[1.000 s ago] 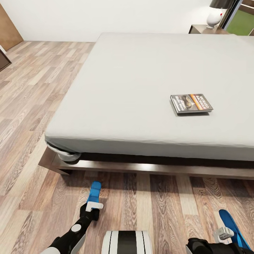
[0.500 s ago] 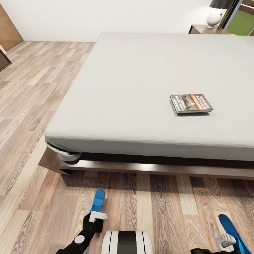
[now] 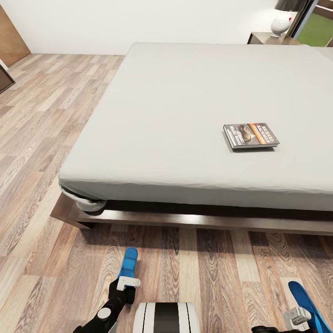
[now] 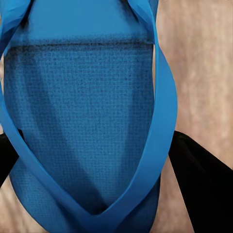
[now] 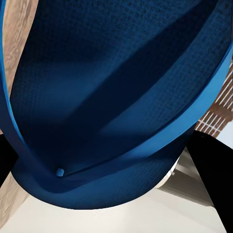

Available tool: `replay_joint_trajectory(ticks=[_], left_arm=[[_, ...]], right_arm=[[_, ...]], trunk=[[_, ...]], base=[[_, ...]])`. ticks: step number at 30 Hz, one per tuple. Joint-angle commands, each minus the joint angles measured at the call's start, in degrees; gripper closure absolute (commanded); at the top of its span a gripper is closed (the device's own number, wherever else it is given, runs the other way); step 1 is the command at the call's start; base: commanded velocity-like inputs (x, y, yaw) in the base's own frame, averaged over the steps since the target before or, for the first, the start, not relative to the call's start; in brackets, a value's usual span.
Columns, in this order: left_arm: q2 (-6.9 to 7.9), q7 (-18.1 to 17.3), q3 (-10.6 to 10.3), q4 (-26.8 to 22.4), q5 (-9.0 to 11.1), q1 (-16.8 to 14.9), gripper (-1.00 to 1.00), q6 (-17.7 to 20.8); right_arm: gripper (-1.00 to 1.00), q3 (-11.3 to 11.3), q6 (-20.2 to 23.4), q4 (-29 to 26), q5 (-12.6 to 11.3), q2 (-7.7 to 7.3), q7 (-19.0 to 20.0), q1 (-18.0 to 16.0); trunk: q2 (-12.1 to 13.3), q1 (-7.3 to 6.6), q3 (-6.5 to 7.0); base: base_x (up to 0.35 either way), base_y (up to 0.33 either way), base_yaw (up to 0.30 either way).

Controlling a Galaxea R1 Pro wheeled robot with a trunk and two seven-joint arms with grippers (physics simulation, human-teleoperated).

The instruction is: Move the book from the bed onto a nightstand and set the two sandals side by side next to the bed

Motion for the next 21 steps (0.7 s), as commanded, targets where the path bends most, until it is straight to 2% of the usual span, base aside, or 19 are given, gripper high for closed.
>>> replay_joint_trajectory(ticks=[1,3,8,11,18,21], left_arm=[[0.03,0.45,-0.52,0.02,0.55,-0.04,1.00,-0.28],[0.05,0.58,-0.54,-0.52,0.52,-0.08,1.00,-0.38],[0.27,0.71,-0.40,-6.35,0.34,-0.09,1.00,-0.23],[1.02,0.86,-0.31,-8.61,0.35,-0.09,1.00,-0.09],[1.65,1.13,-0.22,-9.34,0.36,-0.19,1.00,0.00],[2.37,1.22,-0.21,-9.27,0.33,-0.23,1.00,0.01]], right_arm=[[1.00,0.34,0.60,-0.01,-0.19,-0.06,-0.22,-0.01],[1.00,0.34,0.59,-0.01,-0.19,-0.07,-0.21,-0.01],[1.00,0.26,0.63,-0.01,-0.22,-0.08,-0.21,-0.01],[1.00,0.25,0.66,-0.01,-0.26,-0.20,-0.20,-0.03],[1.00,0.25,0.67,-0.01,-0.27,-1.13,-0.33,-0.01],[1.00,0.25,0.65,-0.01,-0.31,-1.45,-0.31,-0.02]], trunk=[[-0.01,-0.01,-0.03],[-0.01,-0.01,-0.03],[-0.01,-0.01,-0.03],[-0.01,-0.01,-0.03],[-0.01,-0.01,-0.03],[-0.01,-0.01,-0.03]], base=[[0.000,0.000,0.000],[0.000,0.000,0.000],[0.000,0.000,0.000],[0.000,0.000,0.000],[0.000,0.000,0.000],[0.000,0.000,0.000]])
